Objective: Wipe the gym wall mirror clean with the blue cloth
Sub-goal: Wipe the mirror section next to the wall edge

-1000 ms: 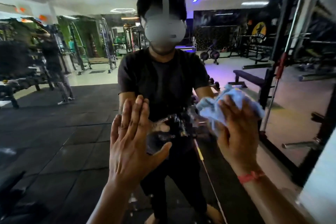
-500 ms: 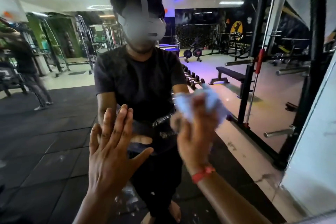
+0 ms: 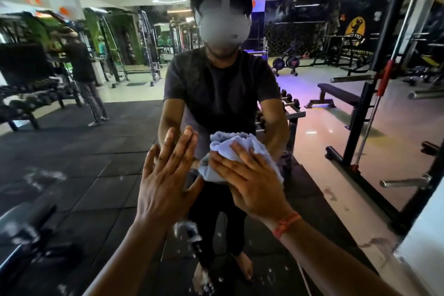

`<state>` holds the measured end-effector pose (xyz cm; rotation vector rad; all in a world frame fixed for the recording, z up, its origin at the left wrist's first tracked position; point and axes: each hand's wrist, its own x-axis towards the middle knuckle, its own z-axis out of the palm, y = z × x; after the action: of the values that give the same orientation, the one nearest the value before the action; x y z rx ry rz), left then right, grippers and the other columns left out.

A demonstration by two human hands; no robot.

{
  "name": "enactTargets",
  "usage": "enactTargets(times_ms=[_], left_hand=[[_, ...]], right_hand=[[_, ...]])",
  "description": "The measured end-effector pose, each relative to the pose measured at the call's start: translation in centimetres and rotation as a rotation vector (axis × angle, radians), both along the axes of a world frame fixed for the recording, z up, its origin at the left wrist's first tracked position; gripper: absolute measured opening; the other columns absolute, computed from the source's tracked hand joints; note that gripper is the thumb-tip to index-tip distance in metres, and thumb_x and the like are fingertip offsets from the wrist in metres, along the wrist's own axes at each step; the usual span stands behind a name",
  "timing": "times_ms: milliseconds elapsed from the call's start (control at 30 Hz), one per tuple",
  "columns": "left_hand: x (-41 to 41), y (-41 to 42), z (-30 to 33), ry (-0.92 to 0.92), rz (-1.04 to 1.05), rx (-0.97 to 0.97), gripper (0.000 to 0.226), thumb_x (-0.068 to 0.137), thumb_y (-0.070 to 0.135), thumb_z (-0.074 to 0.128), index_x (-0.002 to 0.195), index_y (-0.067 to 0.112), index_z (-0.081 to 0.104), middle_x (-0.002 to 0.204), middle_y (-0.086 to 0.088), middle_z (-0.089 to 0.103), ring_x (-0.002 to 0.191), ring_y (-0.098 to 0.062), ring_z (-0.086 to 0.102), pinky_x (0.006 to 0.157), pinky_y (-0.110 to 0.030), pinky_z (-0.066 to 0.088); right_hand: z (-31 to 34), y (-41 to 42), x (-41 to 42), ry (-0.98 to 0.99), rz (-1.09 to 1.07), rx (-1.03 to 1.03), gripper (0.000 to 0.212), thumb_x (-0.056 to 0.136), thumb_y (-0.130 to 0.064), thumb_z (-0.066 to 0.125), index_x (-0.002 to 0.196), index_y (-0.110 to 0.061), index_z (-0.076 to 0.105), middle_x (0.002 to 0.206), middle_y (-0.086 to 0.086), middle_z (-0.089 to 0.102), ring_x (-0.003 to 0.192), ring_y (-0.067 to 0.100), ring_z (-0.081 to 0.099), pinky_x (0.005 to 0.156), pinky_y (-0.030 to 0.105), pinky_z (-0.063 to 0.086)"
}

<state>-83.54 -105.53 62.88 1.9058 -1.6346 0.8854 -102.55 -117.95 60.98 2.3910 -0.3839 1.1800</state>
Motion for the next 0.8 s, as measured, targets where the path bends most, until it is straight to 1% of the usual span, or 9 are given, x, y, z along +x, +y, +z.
enactTargets(times_ms=[67,200,233,400,467,567,600,733,800], left_hand=[[0.8,0.3,0.1,-0.019,-0.012,-0.007,0.081,0.094,0.050,0.056,0.163,0.025,0.022,0.172,0.009,0.010,0.159,-0.018,0.008,0.126,-0.048,0.017],[2.0,0.4,0.0,-0.052,-0.063,-0.047,0.075,0.095,0.043,0.056,0.162,0.022,0.028,0.171,0.008,0.016,0.158,-0.017,0.010,0.128,-0.041,0.009],[2.3,0.4,-0.1,-0.070,-0.083,-0.065,0.074,0.095,0.041,0.057,0.161,0.021,0.030,0.170,0.007,0.019,0.158,-0.018,0.011,0.127,-0.039,0.009],[4.2,0.1,-0.2,-0.134,-0.200,-0.125,0.068,0.096,0.030,0.058,0.159,0.020,0.034,0.168,0.006,0.026,0.157,-0.018,0.020,0.121,-0.048,0.028],[4.7,0.0,-0.2,-0.147,-0.223,-0.100,0.068,0.096,0.032,0.057,0.159,0.019,0.033,0.169,0.005,0.024,0.157,-0.019,0.019,0.121,-0.049,0.027],[4.9,0.0,-0.2,-0.157,-0.253,-0.097,0.067,0.096,0.032,0.055,0.159,0.018,0.035,0.169,0.005,0.024,0.157,-0.020,0.020,0.120,-0.048,0.026],[5.1,0.0,0.0,-0.161,-0.271,-0.099,0.067,0.096,0.031,0.056,0.158,0.018,0.036,0.168,0.004,0.025,0.157,-0.021,0.021,0.118,-0.049,0.028],[6.7,0.1,1.3,-0.249,-0.347,-0.104,0.060,0.095,0.025,0.056,0.154,0.018,0.045,0.165,0.005,0.034,0.155,-0.022,0.025,0.115,-0.052,0.031],[7.4,0.2,2.5,-0.287,-0.356,-0.097,0.058,0.097,0.026,0.051,0.154,0.020,0.045,0.164,0.006,0.034,0.156,-0.021,0.024,0.118,-0.054,0.027]], right_hand=[[0.7,-2.1,-3.1,-0.116,-0.061,0.030,0.057,0.096,-0.012,0.052,0.151,-0.028,0.048,0.159,-0.008,0.043,0.153,0.024,0.031,0.115,0.059,0.034],[0.0,-1.5,-2.1,-0.838,-0.188,0.438,0.056,0.096,-0.004,0.056,0.151,-0.013,0.047,0.161,0.003,0.041,0.155,0.033,0.024,0.116,0.066,0.032],[-0.4,-0.1,0.1,-0.846,-0.178,0.471,0.057,0.097,-0.009,0.053,0.153,-0.014,0.044,0.164,0.003,0.037,0.156,0.030,0.022,0.117,0.065,0.031],[-0.3,0.3,0.4,-0.153,-0.174,0.035,0.061,0.097,-0.015,0.051,0.155,-0.027,0.039,0.163,-0.007,0.037,0.155,0.029,0.025,0.124,0.056,0.023],[0.5,-1.6,-2.4,-0.319,-0.242,0.058,0.062,0.094,-0.013,0.052,0.154,-0.026,0.042,0.162,-0.012,0.036,0.153,0.032,0.030,0.122,0.059,0.027],[1.0,0.6,1.5,-0.954,-0.261,0.438,0.059,0.097,-0.015,0.050,0.155,-0.020,0.041,0.165,-0.019,0.025,0.154,0.038,0.026,0.115,0.064,0.036],[0.6,2.2,4.3,-0.945,-0.262,0.454,0.059,0.098,-0.017,0.049,0.156,-0.019,0.041,0.166,-0.014,0.026,0.155,0.037,0.021,0.116,0.064,0.035],[-1.6,3.2,4.8,-0.347,-0.232,0.138,0.054,0.097,-0.018,0.049,0.151,-0.024,0.047,0.162,-0.006,0.039,0.156,0.032,0.022,0.123,0.055,0.024],[-1.6,1.2,1.6,-0.400,-0.296,0.094,0.050,0.103,-0.020,0.047,0.152,-0.032,0.043,0.161,-0.013,0.037,0.153,0.033,0.029,0.120,0.060,0.029]])
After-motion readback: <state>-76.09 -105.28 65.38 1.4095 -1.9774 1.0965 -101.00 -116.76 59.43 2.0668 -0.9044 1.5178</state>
